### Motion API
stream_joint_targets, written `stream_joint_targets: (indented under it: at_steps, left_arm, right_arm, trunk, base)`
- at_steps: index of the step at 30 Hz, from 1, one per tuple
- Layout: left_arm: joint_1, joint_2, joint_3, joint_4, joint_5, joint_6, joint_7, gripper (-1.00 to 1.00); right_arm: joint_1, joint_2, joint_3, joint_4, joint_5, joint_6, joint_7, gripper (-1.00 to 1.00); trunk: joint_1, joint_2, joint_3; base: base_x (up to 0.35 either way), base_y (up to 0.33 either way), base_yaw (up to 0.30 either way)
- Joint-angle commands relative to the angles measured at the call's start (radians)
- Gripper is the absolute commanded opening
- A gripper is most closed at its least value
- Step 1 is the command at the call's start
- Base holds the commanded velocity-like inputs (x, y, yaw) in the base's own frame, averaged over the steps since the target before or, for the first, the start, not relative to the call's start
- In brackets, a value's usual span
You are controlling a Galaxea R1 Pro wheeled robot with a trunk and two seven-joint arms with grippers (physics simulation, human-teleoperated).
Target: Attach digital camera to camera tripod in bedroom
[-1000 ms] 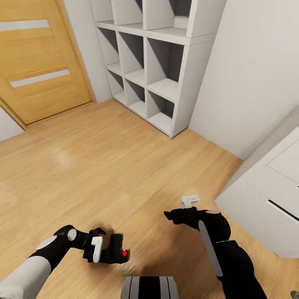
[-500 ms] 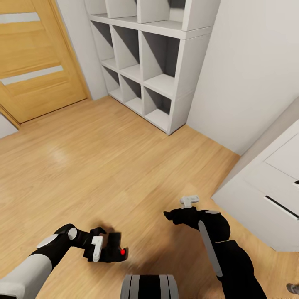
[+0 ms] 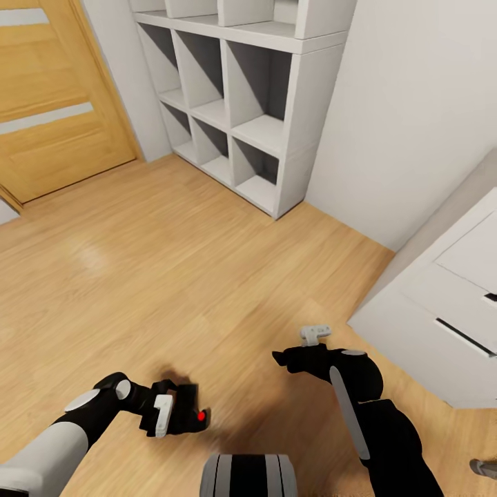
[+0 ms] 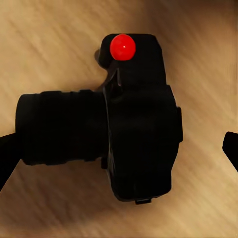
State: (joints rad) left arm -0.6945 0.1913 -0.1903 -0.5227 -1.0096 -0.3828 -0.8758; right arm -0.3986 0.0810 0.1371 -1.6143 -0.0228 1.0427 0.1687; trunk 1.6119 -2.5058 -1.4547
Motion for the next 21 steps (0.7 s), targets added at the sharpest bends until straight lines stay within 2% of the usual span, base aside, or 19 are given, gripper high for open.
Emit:
stream_joint_targets:
  at_steps: [1,21]
  left_arm:
    - [0.0,0.001,-0.004,-0.002,-0.004,-0.004,0.001,1.0]
    - [0.0,-0.001,-0.006,0.028,0.006,-0.003,0.022,1.0]
  right_arm:
    - [-0.001,0.0,0.0,-0.001,-0.002,0.004,0.0,1.0]
    - [-0.002,0.0,0.002,0.0,-0.002,0.004,0.0,1.0]
  trunk:
    - [0.0,0.0,-0.002]
    - [0.0,0.0,-0.033]
  base:
    - [0.0,0.0,-0.069]
    - [0.0,0.0,-0.068]
